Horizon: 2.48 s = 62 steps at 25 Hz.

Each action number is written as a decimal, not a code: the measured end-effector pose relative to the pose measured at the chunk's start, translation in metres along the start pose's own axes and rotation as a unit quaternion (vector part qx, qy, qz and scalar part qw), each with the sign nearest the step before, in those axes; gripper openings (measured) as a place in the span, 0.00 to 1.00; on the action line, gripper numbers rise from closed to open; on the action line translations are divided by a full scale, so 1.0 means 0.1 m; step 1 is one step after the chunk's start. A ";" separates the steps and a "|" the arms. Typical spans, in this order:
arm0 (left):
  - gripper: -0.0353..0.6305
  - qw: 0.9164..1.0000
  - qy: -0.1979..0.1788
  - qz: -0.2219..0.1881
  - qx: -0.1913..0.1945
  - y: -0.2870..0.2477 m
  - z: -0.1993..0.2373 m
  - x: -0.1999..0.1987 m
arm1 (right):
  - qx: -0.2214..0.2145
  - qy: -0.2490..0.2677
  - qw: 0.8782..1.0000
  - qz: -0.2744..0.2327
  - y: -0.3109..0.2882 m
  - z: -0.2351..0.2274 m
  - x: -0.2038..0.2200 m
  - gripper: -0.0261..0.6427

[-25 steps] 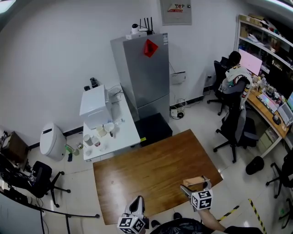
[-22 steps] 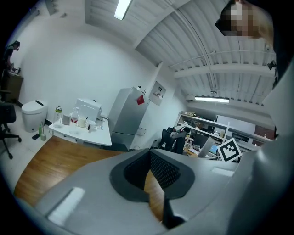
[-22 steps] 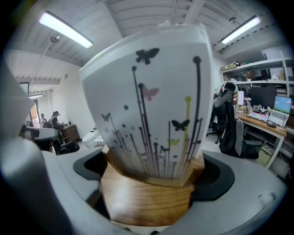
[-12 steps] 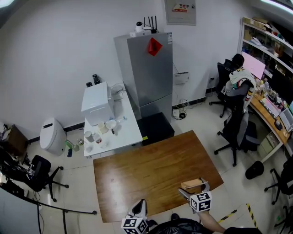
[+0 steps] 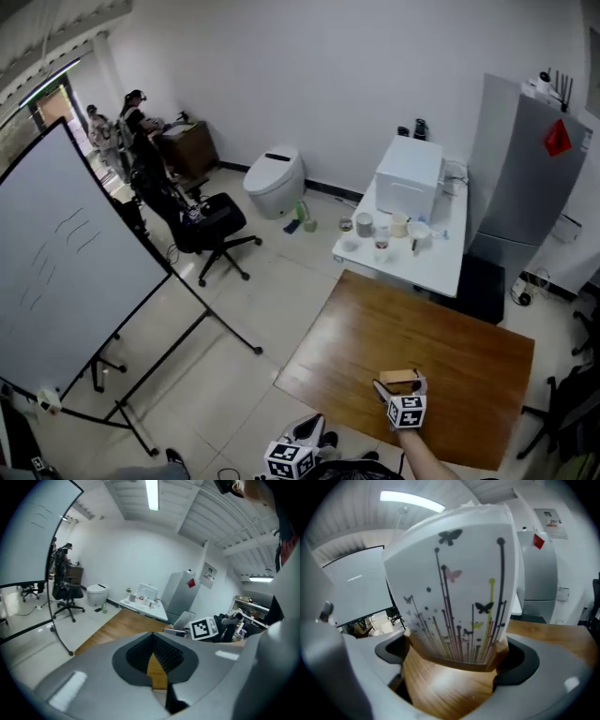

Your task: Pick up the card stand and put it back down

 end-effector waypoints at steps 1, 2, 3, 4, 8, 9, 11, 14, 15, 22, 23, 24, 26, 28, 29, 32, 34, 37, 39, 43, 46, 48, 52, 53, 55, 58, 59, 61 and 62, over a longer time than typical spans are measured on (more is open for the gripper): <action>0.05 1.000 0.013 -0.004 -0.023 0.11 0.12 0.02 | -0.007 0.014 1.000 0.013 -0.30 0.04 0.00 0.87; 0.05 0.999 0.022 -0.010 -0.039 0.19 0.22 0.03 | -0.004 0.028 0.999 0.025 -0.59 0.02 -0.01 0.87; 0.05 0.998 0.030 -0.017 -0.052 0.25 0.33 0.03 | 0.004 0.039 0.999 0.035 -0.86 -0.03 -0.01 0.87; 0.05 0.997 0.040 -0.024 -0.068 0.35 0.44 0.05 | 0.011 0.045 0.998 0.045 -1.10 -0.05 0.01 0.87; 0.05 0.981 0.105 -0.046 -0.158 0.93 0.91 0.29 | 0.023 0.060 0.994 0.092 -1.80 0.22 0.22 0.87; 0.05 0.976 0.118 -0.052 -0.174 1.03 0.97 0.31 | 0.029 0.069 0.992 0.105 -1.89 0.24 0.29 0.87; 0.05 0.970 0.133 -0.060 -0.194 1.13 1.06 0.33 | 0.034 0.066 0.989 0.125 -1.98 0.23 0.41 0.87; 0.05 0.971 0.132 -0.064 -0.191 1.09 1.10 0.25 | -0.012 0.033 0.989 0.141 -2.05 0.32 0.49 0.87; 0.05 0.973 0.127 -0.061 -0.180 1.02 1.09 0.21 | -0.032 0.026 0.988 0.147 -2.03 0.37 0.51 0.91; 0.05 0.997 0.065 -0.026 -0.022 0.25 0.55 -0.10 | -0.060 -0.136 0.986 0.071 -0.38 0.13 0.63 0.86; 0.05 0.998 0.056 -0.023 -0.003 0.18 0.50 -0.13 | -0.063 -0.146 0.986 0.047 -0.01 0.14 0.61 0.74; 0.05 0.999 0.048 -0.021 0.013 0.09 0.46 -0.17 | -0.059 -0.143 0.988 0.024 0.32 0.16 0.57 0.60; 0.05 0.998 0.034 -0.019 0.041 -0.12 0.38 -0.28 | -0.020 -0.118 0.993 -0.013 0.84 0.12 0.42 0.35; 0.05 0.997 0.027 -0.016 0.068 -0.35 0.24 -0.35 | 0.047 -0.104 0.993 -0.039 1.26 -0.02 0.34 0.26; 0.05 0.996 0.022 -0.011 0.083 -0.44 0.14 -0.37 | 0.084 -0.105 0.989 -0.054 1.46 -0.10 0.33 0.18; 0.05 0.990 -0.013 0.013 0.143 -0.67 -0.27 -0.35 | 0.177 -0.115 0.972 -0.102 1.96 -0.33 0.36 0.06; 0.05 0.981 -0.042 0.031 0.185 -0.79 -0.58 -0.29 | 0.210 -0.119 0.963 -0.119 2.15 -0.44 0.40 0.03; 0.05 0.971 -0.075 0.053 0.223 -0.87 -0.97 -0.17 | 0.222 -0.122 0.959 -0.126 2.34 -0.48 0.50 0.03; 0.05 0.963 -0.099 0.067 0.240 -0.89 -1.17 -0.08 | 0.218 -0.117 0.961 -0.127 2.42 -0.47 0.55 0.03; 0.05 0.950 -0.165 0.086 0.253 -0.95 -1.37 -0.06 | 0.200 -0.118 0.964 -0.130 2.46 -0.44 0.61 0.03; 0.05 0.949 -0.177 0.084 0.248 -0.92 -1.38 -0.07 | 0.198 -0.107 0.967 -0.120 2.47 -0.42 0.61 0.03; 0.05 0.950 -0.178 0.087 0.240 -0.89 -1.36 -0.04 | 0.191 -0.106 0.969 -0.114 2.45 -0.42 0.62 0.03; 0.05 0.946 -0.190 0.104 0.242 -0.83 -1.39 0.04 | 0.179 -0.119 0.971 -0.105 2.34 -0.43 0.62 0.03; 0.05 0.946 -0.188 0.108 0.243 -0.80 -1.40 0.08 | 0.175 -0.117 0.972 -0.101 2.32 -0.42 0.62 0.03; 0.05 0.947 -0.180 0.116 0.241 -0.76 -1.39 0.18 | 0.162 -0.108 0.976 -0.095 2.25 -0.38 0.60 0.03; 0.05 0.946 -0.175 0.124 0.243 -0.71 -1.36 0.26 | 0.142 -0.098 0.981 -0.088 2.16 -0.31 0.56 0.03; 0.05 0.944 -0.178 0.124 0.247 -0.70 -1.37 0.26 | 0.137 -0.095 0.982 -0.087 2.12 -0.30 0.55 0.03; 0.05 0.941 -0.185 0.121 0.255 -0.70 -1.36 0.25 | 0.130 -0.089 0.984 -0.082 2.04 -0.29 0.52 0.03; 0.05 0.940 -0.187 0.121 0.257 -0.70 -1.34 0.24 | 0.128 -0.086 0.985 -0.079 2.00 -0.28 0.52 0.03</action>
Point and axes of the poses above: the fingertips, and each gripper's own axes: y backward along the fingers, z to its left, x out of its underside, the point moved 5 cm from there along y, backward along the fingers, and after that the axes turned 7 degrees about z, right-handed, at the moved point
